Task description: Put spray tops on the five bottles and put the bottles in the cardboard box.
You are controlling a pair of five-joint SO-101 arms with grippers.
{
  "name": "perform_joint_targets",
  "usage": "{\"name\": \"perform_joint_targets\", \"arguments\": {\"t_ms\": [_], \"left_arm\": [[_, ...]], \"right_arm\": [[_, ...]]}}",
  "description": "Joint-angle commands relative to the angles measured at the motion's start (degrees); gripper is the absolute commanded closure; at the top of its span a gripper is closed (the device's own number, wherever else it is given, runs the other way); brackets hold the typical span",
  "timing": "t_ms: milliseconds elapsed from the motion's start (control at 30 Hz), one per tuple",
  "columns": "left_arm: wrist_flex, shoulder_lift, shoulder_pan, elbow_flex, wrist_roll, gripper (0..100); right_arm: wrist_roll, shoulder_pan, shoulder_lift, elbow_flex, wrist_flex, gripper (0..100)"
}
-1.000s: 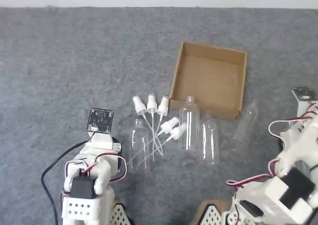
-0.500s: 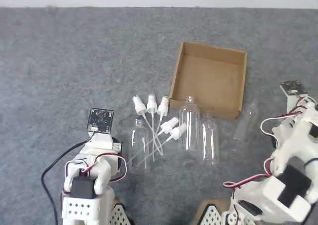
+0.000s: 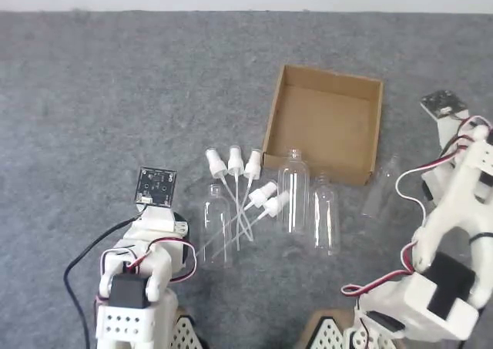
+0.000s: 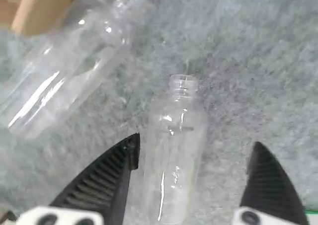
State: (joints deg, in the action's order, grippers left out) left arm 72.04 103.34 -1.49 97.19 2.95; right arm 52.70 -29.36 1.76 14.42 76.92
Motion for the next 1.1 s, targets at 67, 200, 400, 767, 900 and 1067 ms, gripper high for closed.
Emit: {"name": "perform_joint_targets", "arguments": {"t_ms": [67,200,400,767,900,1067], "left_arm": [[0.26,0.97,-0.35,-0.66,0.0,99],[0.26,0.97,-0.35,-0.66,0.0,99],[0.26,0.97,-0.35,-0.66,0.0,99],[0.26,0.97,0.0,-0.66,0.0,99],[0.26,0.97,0.0,-0.66,0.0,99],[0.26,0.97,0.0,-0.66,0.0,99]], "right_arm": [[7.12,0.4,-2.51,-3.08,1.1,68.5],[7.21,0.4,-9.45,-5.54,0.92,71.2],[7.12,-0.92,-15.6,-8.97,0.92,77.1],[7.82,-4.09,-17.01,-8.79,-0.75,77.0],[9.93,-4.09,-17.01,-7.91,-1.1,77.3],[8.26,-4.18,-17.01,-7.91,-0.75,82.9]]}}
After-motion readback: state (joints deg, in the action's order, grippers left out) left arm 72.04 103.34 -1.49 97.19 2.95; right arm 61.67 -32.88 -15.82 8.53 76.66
